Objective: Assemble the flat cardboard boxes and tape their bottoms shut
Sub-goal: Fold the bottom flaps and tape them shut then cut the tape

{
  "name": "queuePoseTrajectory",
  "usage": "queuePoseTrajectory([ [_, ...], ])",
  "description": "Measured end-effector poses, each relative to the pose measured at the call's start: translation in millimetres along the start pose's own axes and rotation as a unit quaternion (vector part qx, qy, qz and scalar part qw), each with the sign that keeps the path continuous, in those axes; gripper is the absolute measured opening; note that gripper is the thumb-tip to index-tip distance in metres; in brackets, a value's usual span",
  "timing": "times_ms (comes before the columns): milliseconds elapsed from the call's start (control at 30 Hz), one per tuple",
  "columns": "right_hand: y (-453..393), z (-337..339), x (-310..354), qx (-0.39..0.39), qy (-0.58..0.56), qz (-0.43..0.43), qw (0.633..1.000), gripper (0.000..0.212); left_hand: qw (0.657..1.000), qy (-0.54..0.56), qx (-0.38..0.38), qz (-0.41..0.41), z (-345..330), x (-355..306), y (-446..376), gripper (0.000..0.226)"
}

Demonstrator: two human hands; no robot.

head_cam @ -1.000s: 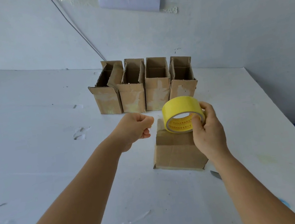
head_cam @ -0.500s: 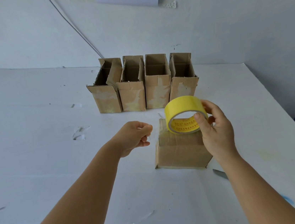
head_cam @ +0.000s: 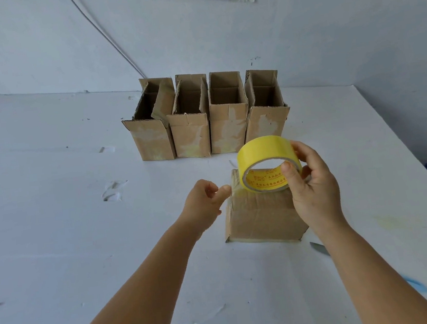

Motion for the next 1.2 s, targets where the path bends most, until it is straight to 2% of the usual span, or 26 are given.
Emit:
queuePoseTrajectory([
  [67, 0, 0, 0, -0.001, -0.003, -0.003, 1.0, 0.052, 0.995, -0.087, -0.047, -0.006, -3, -1, 7, 0.015],
  [133, 0, 0, 0, 0.0, -0.006, -0.006, 1.0, 0.049, 0.986, -0.123, -0.106, -0.025, -6, 0, 18, 0.002],
  [200, 0, 0, 0, 0.0, -0.008, -0.007, 1.0, 0.047, 0.981, -0.083, -0.151, -0.093, -9, -4, 31, 0.016],
  [233, 1, 0, 1, 0.001, -0.008, -0.008, 1.0, 0.047, 0.981, -0.05, -0.127, -0.135, -15, -11, 37, 0.025],
  [333, 0, -2, 1, 0.002, -0.013, -0.016, 1.0, 0.048, 0.968, -0.004, 0.049, -0.248, -46, -33, 52, 0.034],
  [400, 1, -2, 1, 0.007, -0.016, -0.026, 1.0, 0.048, 0.958, -0.039, 0.082, -0.274, -52, -33, 52, 0.044],
  [500, -2, -2, 2, 0.017, -0.035, -0.031, 0.999, 0.045, 0.961, -0.116, 0.085, -0.234, -42, -29, 38, 0.071],
  [633, -6, -5, 2, 0.044, -0.078, -0.043, 0.995, 0.039, 0.951, -0.22, 0.075, -0.205, -28, -48, 20, 0.11],
  [733, -10, -1, -1, 0.088, -0.132, -0.05, 0.986, 0.041, 0.95, -0.237, 0.094, -0.181, -24, -53, 10, 0.11],
  [833, -14, 10, 0, 0.157, -0.212, -0.045, 0.964, 0.048, 0.935, -0.288, 0.095, -0.183, -22, -55, 11, 0.106],
  [933, -18, 39, -2, 0.154, -0.249, -0.035, 0.955, 0.044, 0.921, -0.34, 0.101, -0.163, -20, -57, 14, 0.115],
  [1000, -19, 58, -1, 0.181, -0.256, -0.023, 0.949, 0.043, 0.913, -0.365, 0.101, -0.154, -20, -58, 15, 0.118],
  [1100, -21, 73, 9, 0.244, -0.222, -0.027, 0.944, 0.036, 0.905, -0.383, 0.105, -0.153, -20, -60, 15, 0.118],
  [1133, -23, 77, 10, 0.237, -0.188, -0.035, 0.953, 0.028, 0.904, -0.386, 0.105, -0.15, -19, -60, 15, 0.118],
  [1200, -28, 89, 9, 0.176, -0.08, -0.055, 0.98, 0.018, 0.905, -0.387, 0.105, -0.144, -18, -57, 14, 0.118],
])
Point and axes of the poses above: each hand's wrist, its own y-axis away from the middle knuckle, its own z-axis out of the back of the hand, x = y × z, the point moved 4 cm from there along -y, towards the middle knuckle, and after that the axes turned 15 degrees about x, right-handed, at the moved point
